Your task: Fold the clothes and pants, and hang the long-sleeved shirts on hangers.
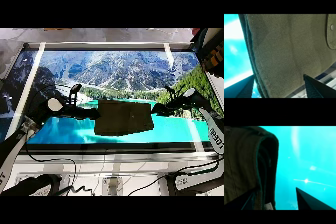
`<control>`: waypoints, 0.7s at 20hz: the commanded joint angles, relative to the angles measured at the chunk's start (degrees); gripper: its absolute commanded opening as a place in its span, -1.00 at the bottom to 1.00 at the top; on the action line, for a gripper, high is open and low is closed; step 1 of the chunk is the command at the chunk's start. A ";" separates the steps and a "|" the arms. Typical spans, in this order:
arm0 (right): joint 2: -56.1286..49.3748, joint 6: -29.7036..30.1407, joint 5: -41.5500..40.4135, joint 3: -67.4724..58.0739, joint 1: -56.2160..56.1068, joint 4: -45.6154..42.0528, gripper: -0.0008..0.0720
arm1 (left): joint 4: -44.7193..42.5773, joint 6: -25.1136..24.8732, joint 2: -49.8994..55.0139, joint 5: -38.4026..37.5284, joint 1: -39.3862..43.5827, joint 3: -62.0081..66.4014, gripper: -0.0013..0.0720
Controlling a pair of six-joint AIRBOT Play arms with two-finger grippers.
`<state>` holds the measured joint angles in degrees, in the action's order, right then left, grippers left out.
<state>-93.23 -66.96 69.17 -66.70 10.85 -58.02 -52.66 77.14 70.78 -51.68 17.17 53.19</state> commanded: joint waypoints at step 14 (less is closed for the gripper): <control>-4.39 13.94 -1.33 11.41 -5.51 29.90 0.53 | 0.02 -0.07 -0.02 0.04 -0.07 0.07 0.93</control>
<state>-96.60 -58.08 68.47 -56.23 8.10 -36.97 -52.29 77.14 70.78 -51.66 17.15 53.21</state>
